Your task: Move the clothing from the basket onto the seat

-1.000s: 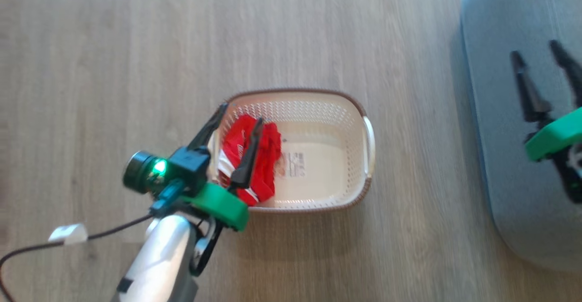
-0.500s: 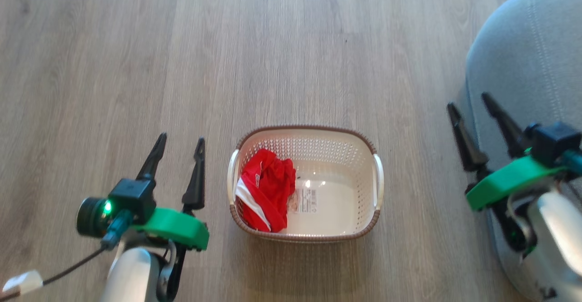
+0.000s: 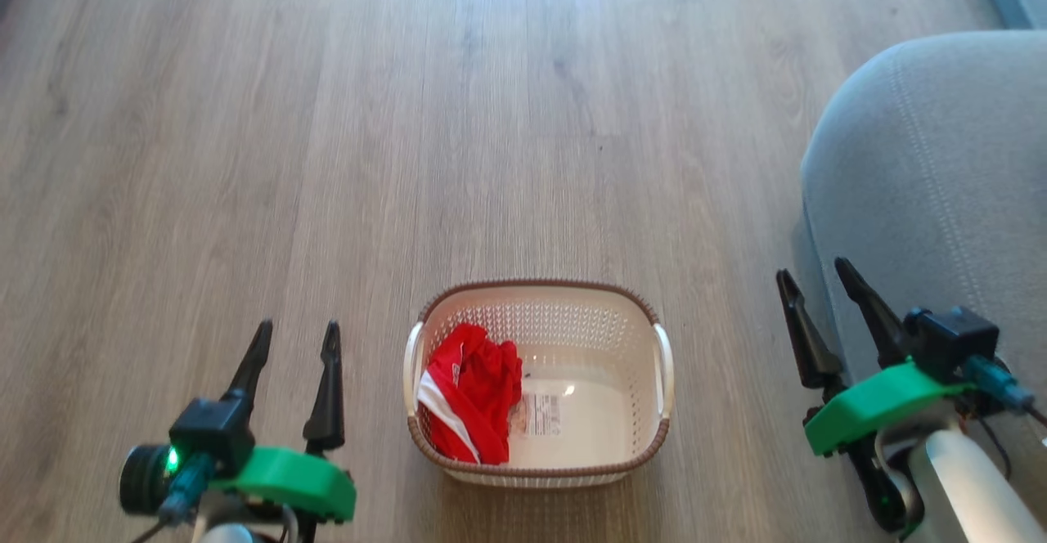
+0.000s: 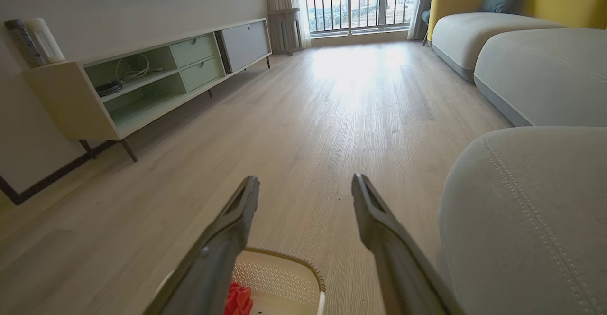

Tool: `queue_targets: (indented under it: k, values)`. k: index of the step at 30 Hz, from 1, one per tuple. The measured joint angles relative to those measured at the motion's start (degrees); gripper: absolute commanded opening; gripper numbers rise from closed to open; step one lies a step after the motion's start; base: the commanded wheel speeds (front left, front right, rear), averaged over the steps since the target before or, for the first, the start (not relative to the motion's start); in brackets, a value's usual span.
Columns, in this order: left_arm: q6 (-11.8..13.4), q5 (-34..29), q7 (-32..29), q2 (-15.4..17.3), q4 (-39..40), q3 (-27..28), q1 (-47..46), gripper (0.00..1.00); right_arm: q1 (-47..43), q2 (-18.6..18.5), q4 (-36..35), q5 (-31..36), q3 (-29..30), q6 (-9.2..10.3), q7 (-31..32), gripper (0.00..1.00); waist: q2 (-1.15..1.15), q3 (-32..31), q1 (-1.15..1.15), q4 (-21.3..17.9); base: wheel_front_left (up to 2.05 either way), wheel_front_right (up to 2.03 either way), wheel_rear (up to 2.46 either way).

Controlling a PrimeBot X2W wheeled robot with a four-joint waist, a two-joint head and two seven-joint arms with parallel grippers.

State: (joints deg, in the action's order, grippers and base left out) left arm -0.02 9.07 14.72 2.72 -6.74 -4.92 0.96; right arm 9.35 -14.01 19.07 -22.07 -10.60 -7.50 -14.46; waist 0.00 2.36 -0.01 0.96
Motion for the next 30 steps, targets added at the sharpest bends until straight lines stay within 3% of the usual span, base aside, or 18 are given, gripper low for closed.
queue_targets:
  k: [8, 16, 30]
  values:
    - [0.79, -0.66, 0.00, 0.02, 1.52, 1.14, 3.76, 1.00, -3.56, 3.15, 0.00, 2.50, 3.36, 0.00, 0.00, 1.00, 0.00, -2.35, 0.00, -0.93, 0.00, 0.00, 0.00]
    - [2.75, -1.01, 0.00, 0.03, 2.23, 1.03, 5.45, 1.00, -4.31, 4.30, -0.26, 3.53, 4.68, 0.00, 0.00, 1.00, 0.00, -2.58, 0.00, -1.62, 0.00, 0.00, 0.00]
    - [3.24, -1.00, 0.00, 0.03, 2.63, 0.19, 5.49, 1.00, -4.30, 4.54, -0.91, 3.53, 4.79, 0.00, 0.00, 1.00, 0.00, -1.21, 0.01, -1.84, 0.00, 0.00, 0.00]
